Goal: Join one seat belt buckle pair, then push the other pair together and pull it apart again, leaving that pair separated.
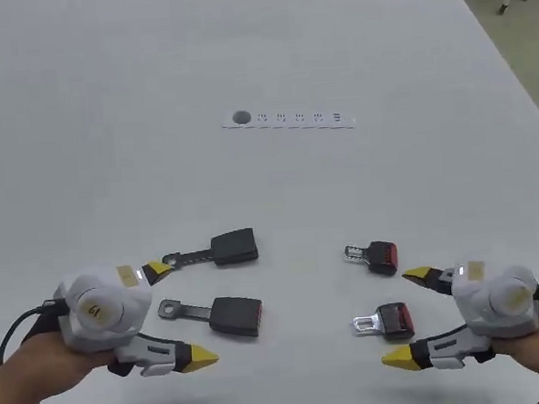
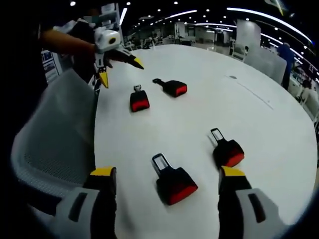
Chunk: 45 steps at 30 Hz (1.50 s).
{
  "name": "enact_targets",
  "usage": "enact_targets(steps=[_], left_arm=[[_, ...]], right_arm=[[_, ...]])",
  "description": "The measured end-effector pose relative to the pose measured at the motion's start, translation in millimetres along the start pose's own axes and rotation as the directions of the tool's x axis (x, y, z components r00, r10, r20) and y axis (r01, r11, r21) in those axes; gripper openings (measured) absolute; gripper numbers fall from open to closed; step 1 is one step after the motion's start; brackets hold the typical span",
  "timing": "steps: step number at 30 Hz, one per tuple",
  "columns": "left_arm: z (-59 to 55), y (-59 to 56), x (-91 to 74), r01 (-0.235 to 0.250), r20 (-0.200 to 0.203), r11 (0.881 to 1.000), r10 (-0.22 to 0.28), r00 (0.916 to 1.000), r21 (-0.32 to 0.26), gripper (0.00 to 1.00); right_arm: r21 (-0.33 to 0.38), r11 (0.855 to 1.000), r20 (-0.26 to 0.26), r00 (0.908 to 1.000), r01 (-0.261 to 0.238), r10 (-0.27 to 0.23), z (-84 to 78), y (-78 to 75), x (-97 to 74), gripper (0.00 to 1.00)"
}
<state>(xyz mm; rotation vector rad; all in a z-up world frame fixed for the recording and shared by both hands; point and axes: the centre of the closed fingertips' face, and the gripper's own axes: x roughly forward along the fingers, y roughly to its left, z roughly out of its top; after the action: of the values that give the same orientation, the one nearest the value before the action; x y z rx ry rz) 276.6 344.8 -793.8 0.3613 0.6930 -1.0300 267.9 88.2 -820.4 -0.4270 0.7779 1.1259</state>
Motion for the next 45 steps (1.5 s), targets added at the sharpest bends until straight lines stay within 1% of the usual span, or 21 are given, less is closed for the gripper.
enact_targets(steps=[1,9,14,17,19,21,22,23,24,26,27,28,29,30,32,36,38,39,40,41,45], left_arm=[[-0.9,-0.3,1.9,0.007,-0.01,1.0,-0.007,0.9999,0.018,0.87],[-2.2,0.6,19.1,0.065,-0.038,0.997,-0.064,0.9972,0.045,0.85],[-7.7,-1.1,34.1,0.12,-0.088,0.983,-0.108,0.9902,0.137,0.78],[-9.8,-3.0,45.3,0.145,-0.1,0.979,-0.132,0.9862,0.143,0.72],[-12.9,-4.3,51.5,0.165,-0.115,0.973,-0.147,0.9823,0.161,0.72],[-19.1,-4.6,57.3,0.19,-0.161,0.959,-0.158,0.9742,0.212,0.71],[-19.9,-5.1,60.6,0.204,-0.169,0.947,-0.166,0.9716,0.246,0.71],[-20.8,-4.1,62.9,0.207,-0.171,0.943,-0.166,0.9711,0.262,0.7],[-24.8,-1.5,65.3,0.216,-0.193,0.933,-0.165,0.9672,0.288,0.68],[-30.3,-0.5,67.9,0.23,-0.224,0.925,-0.166,0.9603,0.301,0.61],[-32.3,-1.3,69.2,0.24,-0.234,0.923,-0.172,0.9569,0.302,0.59],[-27.0,-5.1,71.3,0.254,-0.201,0.927,-0.203,0.9583,0.274,0.58],[-27.3,-2.5,72.1,0.245,-0.206,0.925,-0.19,0.96,0.29,0.58],[-25.1,-3.6,72.2,0.255,-0.198,0.919,-0.202,0.9592,0.3,0.58],[-24.4,-5.0,73.3,0.272,-0.202,0.916,-0.219,0.9547,0.294,0.56],[-23.1,-8.0,73.1,0.291,-0.199,0.906,-0.238,0.9508,0.307,0.53],[-19.8,-4.1,74.2,0.277,-0.198,0.914,-0.225,0.9541,0.295,0.42],[-19.1,-4.5,73.2,0.289,-0.203,0.911,-0.236,0.9504,0.295,0.38],[-19.6,-3.3,75.5,0.28,-0.199,0.904,-0.225,0.9538,0.322,0.36],[-20.8,-5.2,75.4,0.288,-0.203,0.907,-0.233,0.9509,0.308,0.36],[-20.1,-4.0,76.0,0.282,-0.2,0.909,-0.228,0.9529,0.307,0.35]], right_arm=[[-0.003,1.0,-0.002,1.0,-0.008,0.008,-0.8,-0.6,0.5,0.84],[-0.008,0.997,-0.034,0.9966,-0.076,0.075,-9.6,-2.1,4.9,0.79],[-0.03,0.991,-0.073,0.9893,-0.129,0.127,-17.4,0.4,10.4,0.76],[-0.042,0.987,-0.075,0.9853,-0.157,0.153,-14.0,0.9,13.9,0.76],[-0.053,0.985,-0.087,0.9835,-0.164,0.159,-15.2,-1.2,16.0,0.76],[-0.064,0.982,-0.116,0.9785,-0.179,0.171,-20.8,-3.6,18.4,0.75],[-0.097,0.978,-0.134,0.9762,-0.184,0.171,-24.0,-5.5,19.5,0.74],[-0.105,0.976,-0.146,0.9738,-0.19,0.174,-26.3,-5.3,20.3,0.73],[-0.113,0.973,-0.162,0.9701,-0.2,0.181,-29.0,-4.9,20.6,0.7],[-0.155,0.961,-0.185,0.9626,-0.227,0.198,-33.5,-3.3,21.0,0.6],[-0.152,0.962,-0.194,0.9613,-0.226,0.195,-35.3,-3.3,20.9,0.57],[-0.154,0.962,-0.201,0.9607,-0.224,0.191,-37.2,-4.6,21.6,0.55],[-0.161,0.962,-0.194,0.9627,-0.221,0.188,-38.1,-5.7,21.6,0.54],[-0.189,0.954,-0.19,0.9621,-0.231,0.195,-36.7,-6.8,22.1,0.52],[-0.153,0.963,-0.191,0.9631,-0.22,0.189,-36.5,-11.6,22.5,0.49],[-0.198,0.955,-0.201,0.9626,-0.222,0.182,-36.4,-13.7,22.5,0.41],[-0.201,0.956,-0.202,0.964,-0.214,0.173,-34.3,-15.0,22.6,0.38],[-0.209,0.955,-0.203,0.9645,-0.211,0.169,-33.1,-15.4,22.6,0.38],[-0.199,0.957,-0.202,0.9643,-0.211,0.171,-32.1,-14.6,22.7,0.37],[-0.191,0.959,-0.201,0.9648,-0.208,0.169,-31.9,-14.1,22.4,0.37],[-0.165,0.968,-0.181,0.9704,-0.19,0.16,-29.9,-12.9,21.8,0.37]])
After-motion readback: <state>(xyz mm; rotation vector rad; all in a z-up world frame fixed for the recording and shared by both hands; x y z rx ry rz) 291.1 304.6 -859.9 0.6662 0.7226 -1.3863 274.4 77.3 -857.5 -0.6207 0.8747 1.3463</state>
